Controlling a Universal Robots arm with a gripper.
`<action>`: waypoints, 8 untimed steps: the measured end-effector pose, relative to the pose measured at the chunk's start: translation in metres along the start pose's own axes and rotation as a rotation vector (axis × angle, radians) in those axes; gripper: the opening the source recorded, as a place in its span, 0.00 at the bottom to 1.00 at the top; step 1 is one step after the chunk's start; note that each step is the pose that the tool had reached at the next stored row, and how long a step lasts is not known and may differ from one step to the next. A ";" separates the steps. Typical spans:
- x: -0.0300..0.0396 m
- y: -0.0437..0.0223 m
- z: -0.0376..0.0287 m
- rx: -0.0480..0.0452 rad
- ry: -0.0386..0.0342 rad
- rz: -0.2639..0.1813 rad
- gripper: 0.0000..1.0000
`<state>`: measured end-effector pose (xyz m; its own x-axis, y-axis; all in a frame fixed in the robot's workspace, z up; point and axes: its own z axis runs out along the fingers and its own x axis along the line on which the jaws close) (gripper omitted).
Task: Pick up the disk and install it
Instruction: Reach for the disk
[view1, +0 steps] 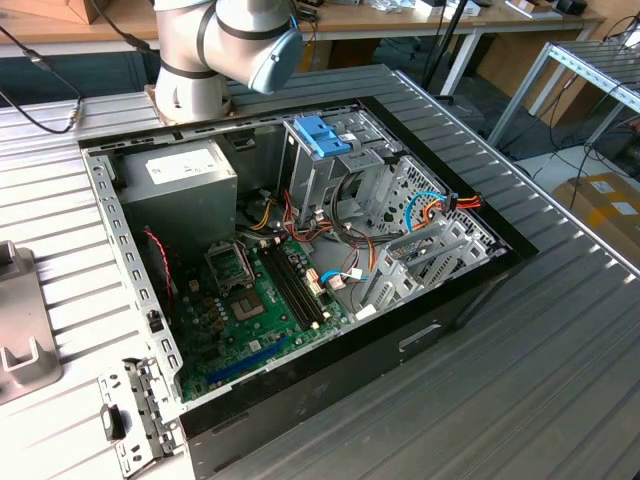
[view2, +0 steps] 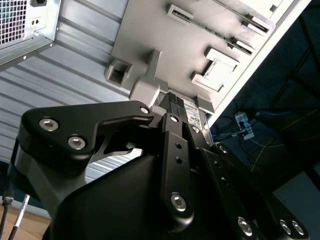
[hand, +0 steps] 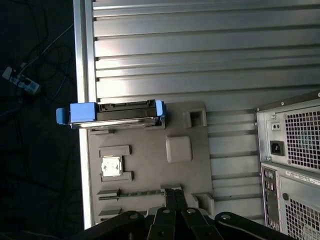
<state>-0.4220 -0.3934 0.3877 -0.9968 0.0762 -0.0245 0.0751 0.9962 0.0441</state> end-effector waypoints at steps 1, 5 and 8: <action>0.0001 0.0010 0.0001 0.0000 0.0001 0.000 0.10; 0.0006 0.0060 0.0010 0.0000 0.0001 0.000 0.10; 0.0010 0.0081 0.0016 0.0000 0.0000 0.000 0.10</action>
<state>-0.4224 -0.3852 0.3864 -0.9968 0.0762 -0.0245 0.0751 0.9962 0.0441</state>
